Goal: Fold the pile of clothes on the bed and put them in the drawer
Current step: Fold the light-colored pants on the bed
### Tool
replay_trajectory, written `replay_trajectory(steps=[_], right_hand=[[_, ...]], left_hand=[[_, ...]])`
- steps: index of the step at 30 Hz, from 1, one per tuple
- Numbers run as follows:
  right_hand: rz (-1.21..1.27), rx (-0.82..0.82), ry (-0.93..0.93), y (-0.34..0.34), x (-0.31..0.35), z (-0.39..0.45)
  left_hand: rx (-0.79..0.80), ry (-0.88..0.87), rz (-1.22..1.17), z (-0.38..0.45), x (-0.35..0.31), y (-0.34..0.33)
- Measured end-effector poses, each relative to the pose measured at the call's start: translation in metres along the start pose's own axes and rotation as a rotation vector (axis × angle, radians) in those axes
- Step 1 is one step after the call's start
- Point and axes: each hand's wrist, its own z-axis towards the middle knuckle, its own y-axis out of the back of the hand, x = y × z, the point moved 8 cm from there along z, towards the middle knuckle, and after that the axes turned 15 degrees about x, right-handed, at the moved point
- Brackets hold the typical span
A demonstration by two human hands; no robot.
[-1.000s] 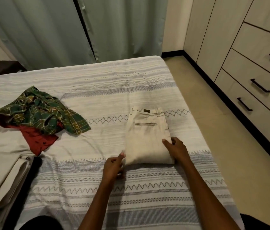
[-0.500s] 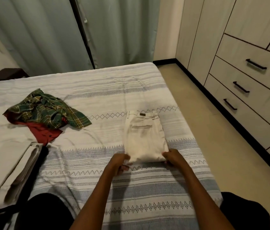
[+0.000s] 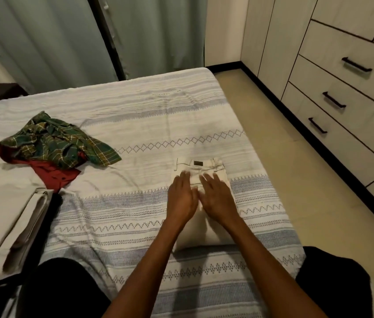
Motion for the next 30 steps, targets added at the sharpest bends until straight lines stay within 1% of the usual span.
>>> replay_trajectory(steps=[2,4,7,11,13,14,17,18,19,20,22,24,25,27,30], right_hand=[[-0.129,0.092,-0.053,-0.025,-0.017,0.02],[-0.13,0.106,-0.161,-0.034,-0.053,0.029],[-0.053,0.103,-0.239,-0.037,-0.096,0.038],[-0.011,0.113,-0.242,-0.041,-0.108,0.044],[0.065,0.108,-0.227,-0.039,-0.111,0.043],[0.146,0.083,-0.209,-0.034,-0.111,0.04],[0.499,-0.075,-0.139,-0.017,-0.116,0.022],[0.585,-0.095,-0.114,-0.016,-0.118,0.012],[0.608,-0.09,-0.075,-0.016,-0.117,0.0],[0.549,-0.07,-0.017,-0.018,-0.113,-0.015],[0.282,-0.025,0.159,-0.029,-0.099,-0.047],[0.035,0.004,0.321,-0.046,-0.086,-0.079],[-0.049,0.018,0.355,-0.054,-0.084,-0.089],[-0.156,0.05,0.354,-0.06,-0.087,-0.101],[-0.113,0.069,0.302,-0.052,-0.104,-0.108]], left_hand=[[0.14,0.073,0.185,0.029,0.02,-0.025],[0.238,0.107,0.306,0.043,0.056,-0.047],[0.339,0.111,0.181,0.048,0.092,-0.068],[0.353,0.118,0.154,0.054,0.1,-0.076],[0.358,0.1,0.115,0.055,0.1,-0.075],[0.349,0.078,0.092,0.055,0.1,-0.074],[0.261,-0.005,0.023,0.042,0.101,-0.064],[0.232,-0.042,0.022,0.031,0.102,-0.062],[0.211,-0.091,0.053,0.019,0.104,-0.06],[0.194,-0.154,0.106,0.004,0.105,-0.059],[0.169,-0.34,0.193,-0.027,0.103,-0.056],[0.194,-0.501,0.245,-0.059,0.102,-0.058],[0.232,-0.521,0.261,-0.071,0.105,-0.06],[0.331,-0.484,0.276,-0.083,0.115,-0.063],[0.436,-0.478,0.335,-0.084,0.119,-0.058]])
